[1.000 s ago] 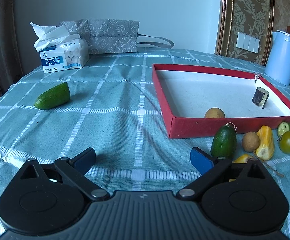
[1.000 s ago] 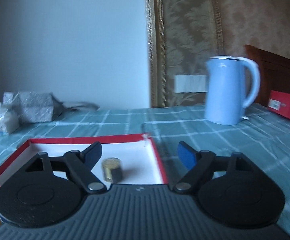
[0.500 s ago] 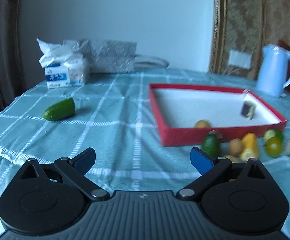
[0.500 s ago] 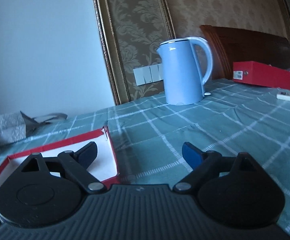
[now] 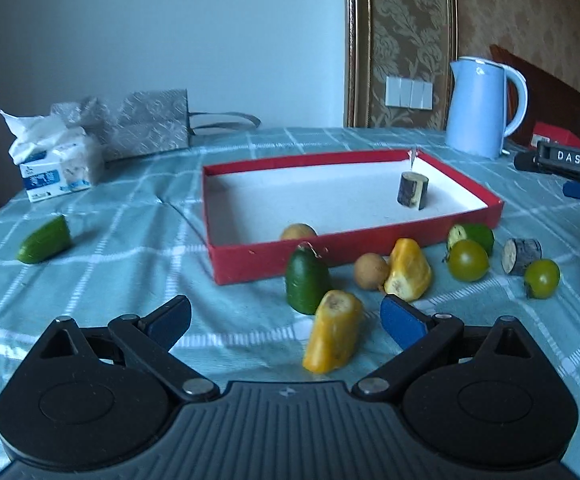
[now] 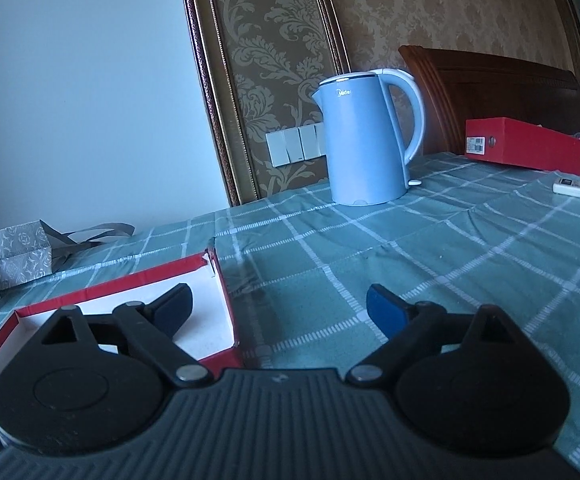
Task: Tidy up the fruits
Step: 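Grasp the yellow fruit piece with the left tool, then grasp the green tomato with the right tool while the left tool holds the yellow piece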
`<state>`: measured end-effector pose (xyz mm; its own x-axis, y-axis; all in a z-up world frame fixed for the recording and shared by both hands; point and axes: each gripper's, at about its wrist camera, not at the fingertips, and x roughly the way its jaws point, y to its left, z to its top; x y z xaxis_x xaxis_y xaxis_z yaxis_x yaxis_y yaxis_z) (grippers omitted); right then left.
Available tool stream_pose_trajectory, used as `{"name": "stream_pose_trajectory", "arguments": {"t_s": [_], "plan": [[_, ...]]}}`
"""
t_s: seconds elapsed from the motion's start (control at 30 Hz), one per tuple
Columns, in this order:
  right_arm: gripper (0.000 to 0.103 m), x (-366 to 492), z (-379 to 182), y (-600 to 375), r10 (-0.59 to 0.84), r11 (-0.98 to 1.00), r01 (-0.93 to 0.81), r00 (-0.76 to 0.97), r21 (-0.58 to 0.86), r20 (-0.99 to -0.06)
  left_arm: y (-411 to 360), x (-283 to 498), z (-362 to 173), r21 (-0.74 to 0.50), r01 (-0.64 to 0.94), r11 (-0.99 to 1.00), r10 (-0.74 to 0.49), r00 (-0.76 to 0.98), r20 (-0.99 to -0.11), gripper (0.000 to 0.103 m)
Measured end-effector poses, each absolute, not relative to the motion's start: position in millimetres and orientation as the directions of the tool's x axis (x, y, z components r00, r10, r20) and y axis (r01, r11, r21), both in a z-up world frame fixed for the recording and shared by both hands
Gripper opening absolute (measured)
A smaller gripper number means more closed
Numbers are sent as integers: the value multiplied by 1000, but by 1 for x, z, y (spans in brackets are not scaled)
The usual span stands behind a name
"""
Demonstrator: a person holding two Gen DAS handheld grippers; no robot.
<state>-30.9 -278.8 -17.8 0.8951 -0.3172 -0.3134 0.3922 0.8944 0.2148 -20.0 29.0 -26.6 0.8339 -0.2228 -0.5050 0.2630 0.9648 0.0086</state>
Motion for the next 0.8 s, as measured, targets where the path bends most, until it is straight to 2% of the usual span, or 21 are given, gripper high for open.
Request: {"name": "stream_pose_trajectory", "arguments": {"t_s": [0.1,0.2,0.27,0.43,0.47,0.63,0.7,0.77,0.8], "plan": [[93,-30,-18,-277,-319,898,391,894,201,-313,25,-15,-30,8,265,964,-222,826,-518,101],[93,-30,-17,-273,-327,903,390,895,177,-305,21,-9,-35,11,283,959,-231,804,-549,86],[93,-31,-16,-270,-336,906,392,896,160,-292,16,-7,-39,22,285,958,-222,791,-570,70],[93,-32,-15,-263,-359,909,400,894,115,-269,15,-8,-40,12,303,953,-244,789,-564,61],[93,-32,-15,-262,-362,909,401,893,109,-267,14,-9,-40,7,310,951,-253,787,-562,54],[92,-35,-14,-263,-348,911,389,903,135,-253,5,-16,-39,33,343,939,-271,792,-547,33],[92,-36,-13,-262,-368,907,404,898,121,-244,1,-19,-40,59,345,937,-261,802,-537,32],[86,-38,-13,-263,-367,907,403,900,125,-235,0,-19,-40,61,335,940,-253,808,-532,29],[80,-38,-12,-263,-362,908,398,902,128,-236,1,-18,-39,53,327,944,-251,810,-531,28]]}}
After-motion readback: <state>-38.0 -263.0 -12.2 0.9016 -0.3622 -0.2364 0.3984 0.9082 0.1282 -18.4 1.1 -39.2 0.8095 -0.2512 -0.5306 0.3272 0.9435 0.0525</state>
